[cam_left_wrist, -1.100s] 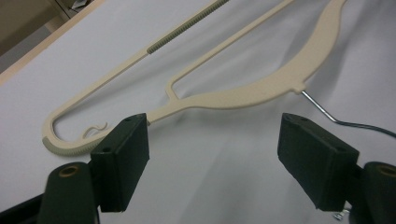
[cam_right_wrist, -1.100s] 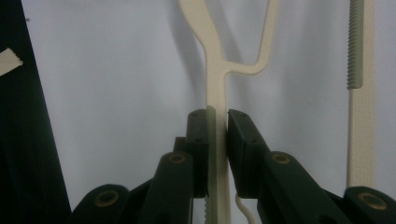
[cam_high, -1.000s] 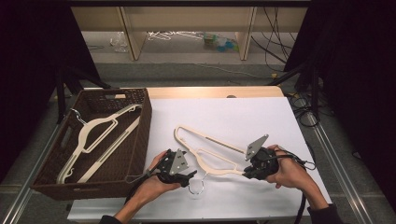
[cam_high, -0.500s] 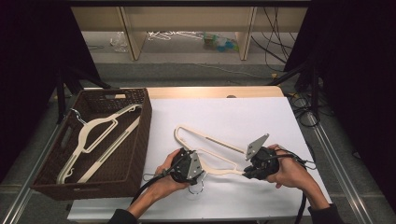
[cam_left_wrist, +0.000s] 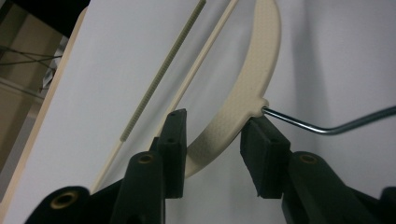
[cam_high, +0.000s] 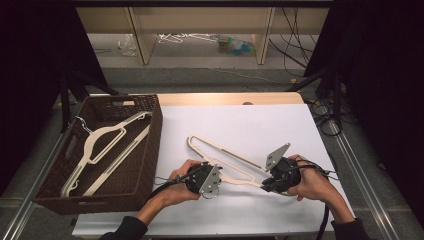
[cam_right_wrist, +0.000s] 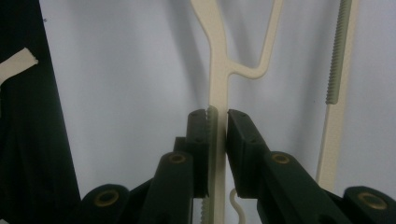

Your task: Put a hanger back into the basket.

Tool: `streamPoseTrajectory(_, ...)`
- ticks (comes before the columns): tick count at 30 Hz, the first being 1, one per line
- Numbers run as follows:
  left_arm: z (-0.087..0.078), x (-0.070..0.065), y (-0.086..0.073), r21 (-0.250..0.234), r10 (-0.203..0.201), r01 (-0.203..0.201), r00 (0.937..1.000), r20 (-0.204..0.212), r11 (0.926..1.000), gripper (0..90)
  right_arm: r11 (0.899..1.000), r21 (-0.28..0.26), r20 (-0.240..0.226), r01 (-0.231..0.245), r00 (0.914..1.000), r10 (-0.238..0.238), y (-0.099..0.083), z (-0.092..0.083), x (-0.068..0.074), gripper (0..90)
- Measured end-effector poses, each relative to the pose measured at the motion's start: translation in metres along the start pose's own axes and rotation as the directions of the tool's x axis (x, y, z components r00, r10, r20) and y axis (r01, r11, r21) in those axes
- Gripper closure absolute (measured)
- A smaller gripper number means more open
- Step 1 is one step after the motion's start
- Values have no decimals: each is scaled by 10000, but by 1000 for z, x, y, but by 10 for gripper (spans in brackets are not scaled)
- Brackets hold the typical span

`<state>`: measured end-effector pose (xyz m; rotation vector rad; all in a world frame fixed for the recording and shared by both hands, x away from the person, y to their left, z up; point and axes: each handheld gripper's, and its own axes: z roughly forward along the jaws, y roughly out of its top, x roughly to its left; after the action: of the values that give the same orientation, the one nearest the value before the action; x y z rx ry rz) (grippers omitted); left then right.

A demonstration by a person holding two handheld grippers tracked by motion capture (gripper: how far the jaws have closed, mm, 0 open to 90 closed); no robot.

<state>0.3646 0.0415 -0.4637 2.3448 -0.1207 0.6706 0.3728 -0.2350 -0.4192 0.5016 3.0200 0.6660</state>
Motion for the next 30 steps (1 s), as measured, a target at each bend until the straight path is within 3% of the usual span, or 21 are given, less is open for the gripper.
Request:
streamPoseTrajectory(7,-11,4,12,-20,1097,-1097,9937,236,9940,722,9999,-109,-25,-1,10000,1,-2,-4,-1,821)
streamPoseTrajectory(10,-14,2,16,-35,1409,-1409,9900,92,9900,753,9996,-240,149,-126,9998,130,-4,-9,-1,781)
streamPoseTrajectory(15,-19,4,22,-189,1705,-1710,9850,-251,9851,787,9925,-995,745,-714,9941,790,-8,-23,0,611)
streamPoseTrajectory(17,-23,5,26,-124,1858,-1864,9818,-395,9824,803,9832,-1577,1105,-916,9878,1098,-9,-29,4,506)
streamPoseTrajectory(21,-30,9,32,-77,1850,-1859,9807,-639,9825,827,9707,-2244,1674,-864,9778,1257,-9,-34,12,420)
streamPoseTrajectory(22,-31,9,33,-209,1605,-1621,9850,-637,9865,830,9661,-2435,1786,-854,9751,1312,-9,-36,13,407)
streamPoseTrajectory(25,-39,14,36,-117,1346,-1359,9879,-768,9907,838,9517,-2991,1925,-696,9724,1316,-8,-42,15,390)
streamPoseTrajectory(27,-45,19,39,-118,999,-1014,9910,-891,9948,843,9451,-3161,2145,-828,9641,1562,-6,-48,19,371)
streamPoseTrajectory(28,-50,22,41,-71,877,-888,9913,-982,9960,848,9411,-3315,2120,-664,9668,1428,-6,-52,19,367)
streamPoseTrajectory(30,-55,25,43,10,745,-749,9912,-1096,9972,855,9261,-3703,2213,-715,9615,1628,-5,-58,22,360)
